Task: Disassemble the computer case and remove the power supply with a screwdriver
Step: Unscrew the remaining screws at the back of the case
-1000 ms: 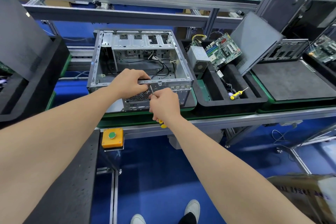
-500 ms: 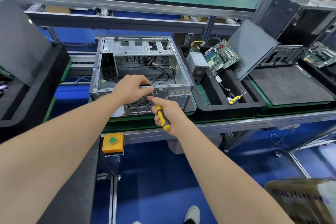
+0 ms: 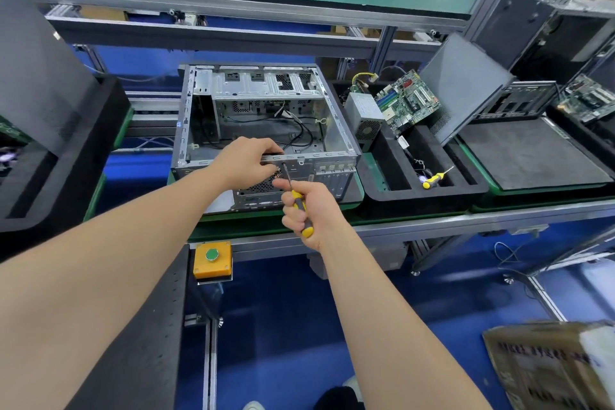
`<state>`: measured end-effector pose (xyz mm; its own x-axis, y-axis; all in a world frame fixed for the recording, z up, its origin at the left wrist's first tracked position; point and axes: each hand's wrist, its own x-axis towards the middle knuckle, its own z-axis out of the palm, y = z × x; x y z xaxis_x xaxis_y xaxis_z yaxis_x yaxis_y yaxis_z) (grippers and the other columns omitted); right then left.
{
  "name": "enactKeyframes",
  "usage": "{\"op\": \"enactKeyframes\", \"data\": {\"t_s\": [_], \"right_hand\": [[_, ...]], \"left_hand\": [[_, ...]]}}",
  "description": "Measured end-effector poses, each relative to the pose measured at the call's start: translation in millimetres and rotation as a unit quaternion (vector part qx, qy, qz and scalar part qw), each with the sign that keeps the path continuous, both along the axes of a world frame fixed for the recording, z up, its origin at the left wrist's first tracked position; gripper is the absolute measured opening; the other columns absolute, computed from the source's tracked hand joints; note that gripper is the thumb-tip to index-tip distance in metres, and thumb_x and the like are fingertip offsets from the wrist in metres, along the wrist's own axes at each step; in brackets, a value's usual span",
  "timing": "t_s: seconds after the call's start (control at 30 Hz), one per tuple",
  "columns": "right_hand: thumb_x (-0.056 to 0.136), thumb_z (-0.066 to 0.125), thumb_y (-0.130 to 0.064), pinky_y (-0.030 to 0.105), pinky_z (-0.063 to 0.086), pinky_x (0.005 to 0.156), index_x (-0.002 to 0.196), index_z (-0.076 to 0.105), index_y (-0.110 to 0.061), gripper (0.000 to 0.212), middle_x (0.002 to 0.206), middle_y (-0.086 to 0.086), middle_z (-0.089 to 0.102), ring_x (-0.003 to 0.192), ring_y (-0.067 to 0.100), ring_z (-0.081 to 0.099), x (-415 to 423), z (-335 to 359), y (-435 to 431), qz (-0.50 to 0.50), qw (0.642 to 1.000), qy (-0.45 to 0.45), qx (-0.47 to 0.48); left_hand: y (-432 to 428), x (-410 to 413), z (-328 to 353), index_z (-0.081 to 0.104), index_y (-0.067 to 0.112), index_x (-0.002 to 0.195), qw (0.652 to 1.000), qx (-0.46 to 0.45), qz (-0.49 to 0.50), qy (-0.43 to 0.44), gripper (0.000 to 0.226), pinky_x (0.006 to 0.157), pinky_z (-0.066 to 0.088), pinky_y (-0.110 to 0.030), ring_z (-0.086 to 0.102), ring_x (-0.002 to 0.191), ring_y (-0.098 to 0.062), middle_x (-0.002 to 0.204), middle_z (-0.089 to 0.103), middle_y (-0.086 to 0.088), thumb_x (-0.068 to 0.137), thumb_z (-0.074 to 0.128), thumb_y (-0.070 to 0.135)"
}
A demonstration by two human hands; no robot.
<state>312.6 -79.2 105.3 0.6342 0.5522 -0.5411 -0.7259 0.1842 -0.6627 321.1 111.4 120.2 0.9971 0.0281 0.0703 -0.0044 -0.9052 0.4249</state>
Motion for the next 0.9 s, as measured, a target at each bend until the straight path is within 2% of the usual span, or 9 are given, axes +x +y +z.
{"op": "enactKeyframes", "data": {"t_s": [0.07, 0.17, 0.2, 0.27, 0.4, 0.57, 0.63, 0.77, 0.9], "right_hand": [[0.104, 0.039, -0.013, 0.023, 0.033, 0.034, 0.106, 0.071, -0.009, 0.033, 0.068, 0.005, 0.058, 0.033, 0.013, 0.04, -7, 0, 7, 0.004, 0.958, -0.198, -0.209], [0.104, 0.043, -0.015, 0.031, 0.043, 0.054, 0.105, 0.066, -0.01, 0.024, 0.091, 0.013, 0.068, 0.058, 0.022, 0.057, -18, -6, 16, 0.047, 0.752, -0.462, -0.468], [0.102, 0.047, -0.015, 0.034, 0.041, 0.061, 0.107, 0.064, -0.011, 0.018, 0.096, 0.012, 0.067, 0.068, 0.025, 0.055, -21, -8, 20, 0.06, 0.691, -0.495, -0.524], [0.1, 0.051, -0.017, 0.035, 0.039, 0.064, 0.107, 0.062, -0.012, 0.014, 0.095, 0.01, 0.066, 0.073, 0.029, 0.055, -24, -10, 26, 0.05, 0.639, -0.514, -0.571], [0.102, 0.049, -0.025, 0.036, 0.046, 0.062, 0.093, 0.064, -0.012, 0.023, 0.084, 0.006, 0.068, 0.072, 0.028, 0.062, -22, -11, 20, -0.018, 0.695, -0.499, -0.517], [0.097, 0.047, -0.028, 0.027, 0.043, 0.044, 0.083, 0.078, -0.006, 0.04, 0.063, 0.003, 0.072, 0.041, 0.017, 0.049, -8, 0, 11, -0.026, 0.921, -0.216, -0.323], [0.097, 0.047, -0.022, 0.024, 0.039, 0.042, 0.094, 0.079, -0.005, 0.036, 0.062, 0.001, 0.066, 0.04, 0.014, 0.045, -3, 2, 2, 0.001, 0.97, -0.109, -0.219], [0.106, 0.051, -0.017, 0.023, 0.046, 0.047, 0.119, 0.07, -0.001, 0.028, 0.074, 0.001, 0.058, 0.052, 0.01, 0.049, 1, -4, -13, 0.026, 1.0, -0.008, 0.007], [0.111, 0.05, -0.023, 0.016, 0.042, 0.038, 0.109, 0.064, -0.004, 0.024, 0.075, 0.0, 0.05, 0.043, 0.006, 0.047, -5, -9, -11, 0.017, 0.975, 0.123, 0.185]], "left_hand": [[0, 1, -2, 0.063, 0.025, 0.131, 1.0, 0.001, 0.002, -0.002, 0.04, 0.081, 0.052, -0.032, 0.065, 0.093, -0.016, 0.13, 0.069, 0.003, 0.091, 0.062, 0.029], [1, 2, -4, 0.064, 0.025, 0.131, 1.0, 0.0, 0.004, -0.004, 0.04, 0.085, 0.051, -0.03, 0.067, 0.101, -0.018, 0.13, 0.069, 0.003, 0.091, 0.064, 0.03], [1, 2, -4, 0.064, 0.026, 0.13, 1.0, 0.0, 0.004, -0.003, 0.04, 0.087, 0.052, -0.032, 0.067, 0.105, -0.019, 0.131, 0.069, 0.003, 0.091, 0.064, 0.03], [1, 2, -4, 0.064, 0.026, 0.13, 1.0, 0.001, 0.005, -0.003, 0.039, 0.087, 0.053, -0.034, 0.067, 0.103, -0.018, 0.13, 0.069, 0.004, 0.091, 0.064, 0.031], [0, 2, -5, 0.063, 0.026, 0.131, 1.0, -0.003, 0.004, -0.009, 0.039, 0.09, 0.055, -0.038, 0.067, 0.107, -0.017, 0.13, 0.069, 0.005, 0.093, 0.063, 0.037], [-3, 0, -7, 0.062, 0.027, 0.127, 1.0, 0.009, 0.01, -0.012, 0.035, 0.078, 0.055, -0.039, 0.066, 0.084, -0.015, 0.103, 0.074, 0.007, 0.095, 0.059, 0.041], [-3, 0, -7, 0.062, 0.028, 0.126, 1.0, 0.012, 0.015, -0.012, 0.034, 0.076, 0.055, -0.039, 0.066, 0.08, -0.015, 0.097, 0.074, 0.008, 0.095, 0.059, 0.041], [-3, 0, -10, 0.062, 0.03, 0.126, 0.999, 0.031, 0.022, -0.029, 0.035, 0.077, 0.054, -0.039, 0.065, 0.084, -0.017, 0.101, 0.074, 0.008, 0.093, 0.059, 0.043], [-3, 1, -12, 0.064, 0.032, 0.123, 0.998, 0.033, 0.025, -0.041, 0.033, 0.076, 0.053, -0.037, 0.065, 0.086, -0.017, 0.102, 0.074, 0.009, 0.092, 0.061, 0.044]]}}
